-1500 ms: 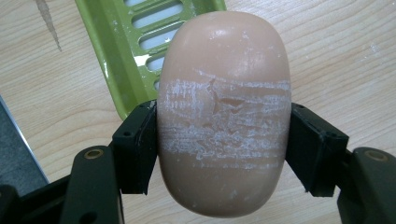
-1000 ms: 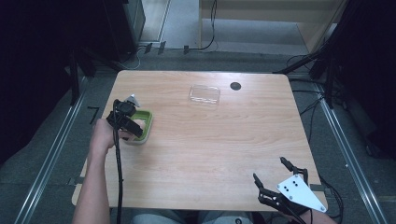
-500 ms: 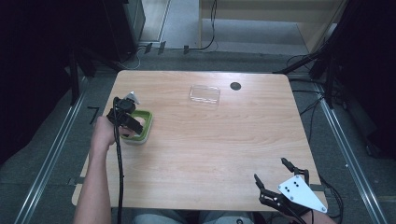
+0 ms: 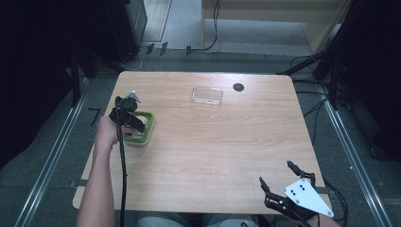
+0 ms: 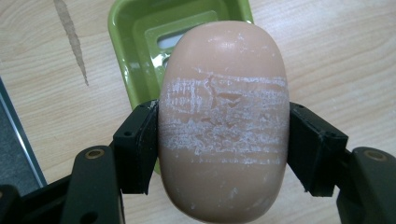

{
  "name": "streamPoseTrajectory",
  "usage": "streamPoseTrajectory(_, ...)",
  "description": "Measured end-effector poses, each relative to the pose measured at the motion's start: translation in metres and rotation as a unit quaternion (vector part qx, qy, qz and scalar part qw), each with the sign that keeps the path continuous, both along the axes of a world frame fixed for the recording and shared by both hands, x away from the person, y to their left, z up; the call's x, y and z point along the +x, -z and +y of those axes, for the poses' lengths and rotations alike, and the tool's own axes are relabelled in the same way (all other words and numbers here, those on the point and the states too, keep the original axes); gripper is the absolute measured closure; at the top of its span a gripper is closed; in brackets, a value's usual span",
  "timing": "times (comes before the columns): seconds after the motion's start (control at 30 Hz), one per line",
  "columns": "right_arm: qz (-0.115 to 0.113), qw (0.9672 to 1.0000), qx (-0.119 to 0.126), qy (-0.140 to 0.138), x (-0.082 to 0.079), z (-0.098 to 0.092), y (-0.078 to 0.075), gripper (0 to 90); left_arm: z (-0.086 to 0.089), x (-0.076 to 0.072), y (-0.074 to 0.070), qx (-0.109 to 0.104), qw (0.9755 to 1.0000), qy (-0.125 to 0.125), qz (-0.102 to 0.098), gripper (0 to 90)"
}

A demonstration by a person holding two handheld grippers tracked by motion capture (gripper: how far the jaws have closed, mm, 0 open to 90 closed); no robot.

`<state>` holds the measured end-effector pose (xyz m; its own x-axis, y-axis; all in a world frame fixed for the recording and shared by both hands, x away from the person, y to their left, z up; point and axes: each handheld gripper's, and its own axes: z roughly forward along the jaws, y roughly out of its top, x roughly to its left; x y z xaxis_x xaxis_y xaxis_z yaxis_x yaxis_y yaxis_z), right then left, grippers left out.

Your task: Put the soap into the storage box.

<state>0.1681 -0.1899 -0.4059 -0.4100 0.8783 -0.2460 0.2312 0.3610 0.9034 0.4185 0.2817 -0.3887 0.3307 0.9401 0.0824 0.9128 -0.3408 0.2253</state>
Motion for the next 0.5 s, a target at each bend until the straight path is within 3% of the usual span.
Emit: streamPoseTrajectory(0.5,0.002,1.0000,0.000,0.006,-0.002,-0.003,0.000,13.3,0.004,0.013,0.017,0.003,0.9996,-0.028,-0.005,34.1)
